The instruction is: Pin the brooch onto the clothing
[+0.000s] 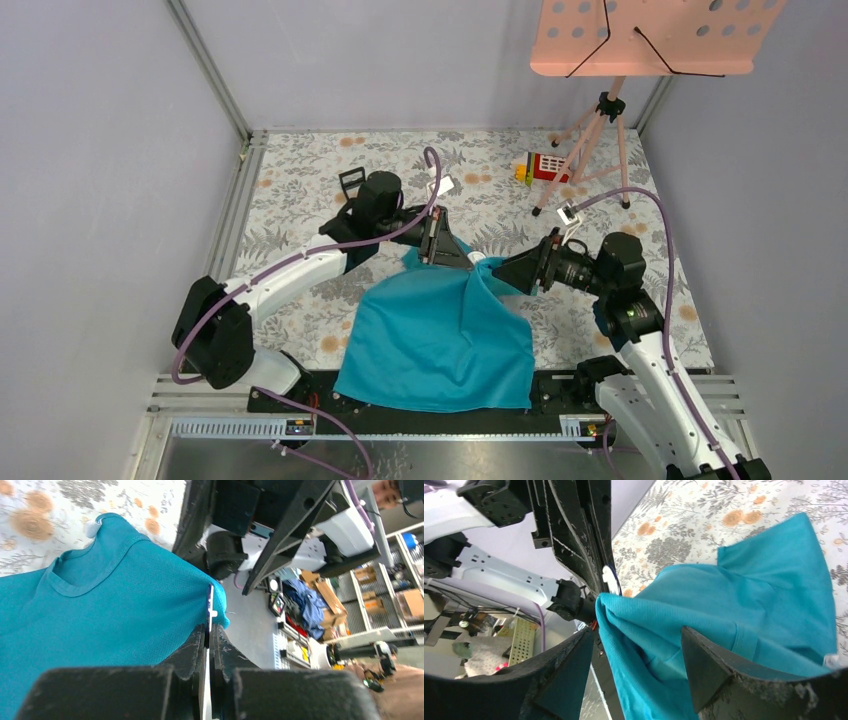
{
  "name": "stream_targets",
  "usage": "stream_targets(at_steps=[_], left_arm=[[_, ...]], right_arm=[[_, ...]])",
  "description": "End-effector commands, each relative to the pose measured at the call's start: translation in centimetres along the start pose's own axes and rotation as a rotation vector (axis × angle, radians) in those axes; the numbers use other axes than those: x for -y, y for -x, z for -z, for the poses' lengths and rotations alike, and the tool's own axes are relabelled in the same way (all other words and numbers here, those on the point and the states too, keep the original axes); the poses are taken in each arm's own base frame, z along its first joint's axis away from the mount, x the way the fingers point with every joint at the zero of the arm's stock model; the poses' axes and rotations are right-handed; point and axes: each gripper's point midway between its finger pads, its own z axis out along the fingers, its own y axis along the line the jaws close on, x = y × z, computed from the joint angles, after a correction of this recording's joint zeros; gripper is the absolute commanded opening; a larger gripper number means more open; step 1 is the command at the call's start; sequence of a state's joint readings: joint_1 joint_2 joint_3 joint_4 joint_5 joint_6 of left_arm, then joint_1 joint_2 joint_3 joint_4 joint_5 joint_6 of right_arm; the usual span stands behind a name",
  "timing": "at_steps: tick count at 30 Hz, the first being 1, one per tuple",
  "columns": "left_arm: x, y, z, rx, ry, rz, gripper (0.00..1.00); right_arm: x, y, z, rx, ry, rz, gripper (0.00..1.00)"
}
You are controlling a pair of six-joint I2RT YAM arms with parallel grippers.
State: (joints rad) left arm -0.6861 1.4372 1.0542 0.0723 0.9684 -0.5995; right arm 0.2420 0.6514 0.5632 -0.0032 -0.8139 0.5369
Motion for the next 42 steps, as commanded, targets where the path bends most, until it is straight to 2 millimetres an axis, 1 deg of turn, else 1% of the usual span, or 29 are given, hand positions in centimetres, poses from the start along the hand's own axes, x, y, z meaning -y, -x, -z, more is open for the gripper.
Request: stream_targets(at_steps=[1,6,11,16,18,21,25,33,38,42], left_arm=[[4.6,0.3,1.2,-0.039,-0.17,-0.126,0.0],[4.3,-0.6,1.3,-0.056,-0.175,-0.11,0.0],[5.6,-0.7,1.5,-0.061,-0.235,-0.12,0.0],[6.3,-1.2,1.5,-0.077,-0.256,-0.132,0.0],[6.5,-1.3,1.5,-0.082,-0.263,-0.134,0.0],[7.0,-1.6,1.4,-0.096,-0.279,-0.14,0.0],[7.2,-1.7,1.4,-0.094,-0.282,-0.147,0.0],[7.3,-1.7,1.4,-0.095,-0.284,-0.148,0.0],[7.4,-1.8,1.4,-0.097,-0.286,-0.148,0.0],[7.5,-1.8,1.4,-0.098,-0.289,-0.152,0.0]], right_arm=[[-3.7,1.3,0.4,0.004,0.152,0.07,0.72],[-5.4,0.5,0.8,-0.036,0.222,0.092,0.72],[-5.0,0.1,1.0,-0.043,0.167,0.124,0.72],[-6.3,1.3,1.5,-0.004,0.177,0.164,0.73],[-6.5,1.6,1.6,-0.003,0.174,0.172,0.73],[-6.6,1.8,1.4,0.0,0.183,0.174,0.73],[-7.3,2.1,0.9,0.0,0.224,0.184,0.72],[-8.1,0.0,-0.4,-0.093,0.271,0.164,0.72],[-8.0,0.2,-0.8,-0.077,0.263,0.159,0.68],[-7.6,0.3,-1.2,-0.066,0.254,0.146,0.6]])
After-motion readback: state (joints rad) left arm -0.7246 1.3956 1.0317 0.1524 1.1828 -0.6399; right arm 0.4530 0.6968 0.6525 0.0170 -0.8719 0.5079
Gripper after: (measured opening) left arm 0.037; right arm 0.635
